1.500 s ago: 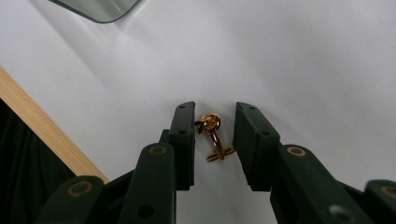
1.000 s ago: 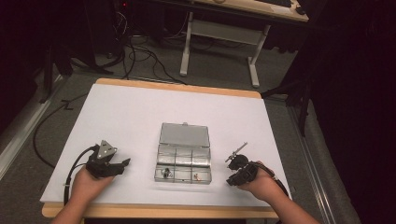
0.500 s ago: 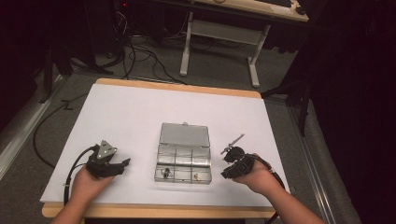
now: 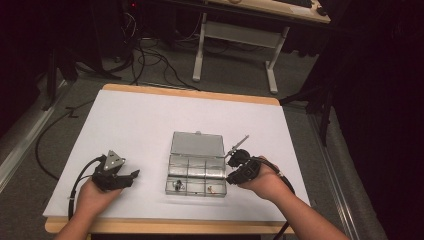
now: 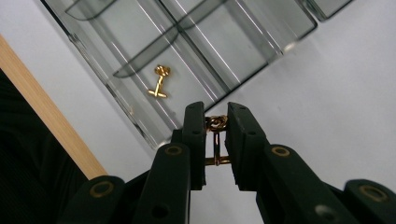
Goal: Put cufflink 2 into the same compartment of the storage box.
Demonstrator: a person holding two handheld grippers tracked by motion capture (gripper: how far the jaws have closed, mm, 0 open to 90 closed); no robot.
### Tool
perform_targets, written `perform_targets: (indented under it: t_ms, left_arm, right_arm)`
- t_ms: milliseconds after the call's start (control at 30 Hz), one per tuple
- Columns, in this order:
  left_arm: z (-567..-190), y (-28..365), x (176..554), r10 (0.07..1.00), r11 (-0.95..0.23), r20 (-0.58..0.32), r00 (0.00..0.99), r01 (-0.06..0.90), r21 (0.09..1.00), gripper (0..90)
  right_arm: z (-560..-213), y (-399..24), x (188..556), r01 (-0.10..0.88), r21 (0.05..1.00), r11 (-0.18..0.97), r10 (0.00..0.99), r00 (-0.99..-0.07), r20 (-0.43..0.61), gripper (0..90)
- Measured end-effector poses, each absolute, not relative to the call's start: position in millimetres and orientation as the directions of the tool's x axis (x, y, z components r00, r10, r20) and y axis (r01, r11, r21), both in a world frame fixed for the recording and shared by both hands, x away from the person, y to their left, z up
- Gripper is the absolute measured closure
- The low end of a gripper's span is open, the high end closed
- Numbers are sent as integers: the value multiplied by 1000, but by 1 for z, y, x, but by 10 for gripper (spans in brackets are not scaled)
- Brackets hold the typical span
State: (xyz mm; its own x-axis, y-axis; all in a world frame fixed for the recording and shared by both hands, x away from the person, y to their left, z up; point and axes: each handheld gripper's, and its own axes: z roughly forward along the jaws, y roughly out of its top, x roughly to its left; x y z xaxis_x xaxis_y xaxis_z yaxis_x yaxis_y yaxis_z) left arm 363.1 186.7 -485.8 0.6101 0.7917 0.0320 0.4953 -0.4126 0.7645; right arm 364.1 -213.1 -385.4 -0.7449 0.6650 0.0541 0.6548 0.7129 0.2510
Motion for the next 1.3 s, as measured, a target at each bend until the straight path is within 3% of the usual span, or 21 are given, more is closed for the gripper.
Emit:
perform_targets:
  t_ms: [767, 1300]
  left_arm:
    - [-486, 186, 363, 792, -412, 31, 609, 496, 764, 323]
    - [-486, 186, 363, 790, -416, 32, 613, 496, 762, 323]
  right_arm:
    - [-403, -175, 371, 609, 231, 759, 615, -787, 56, 791]
    - [-426, -174, 369, 622, 195, 758, 624, -779, 61, 791]
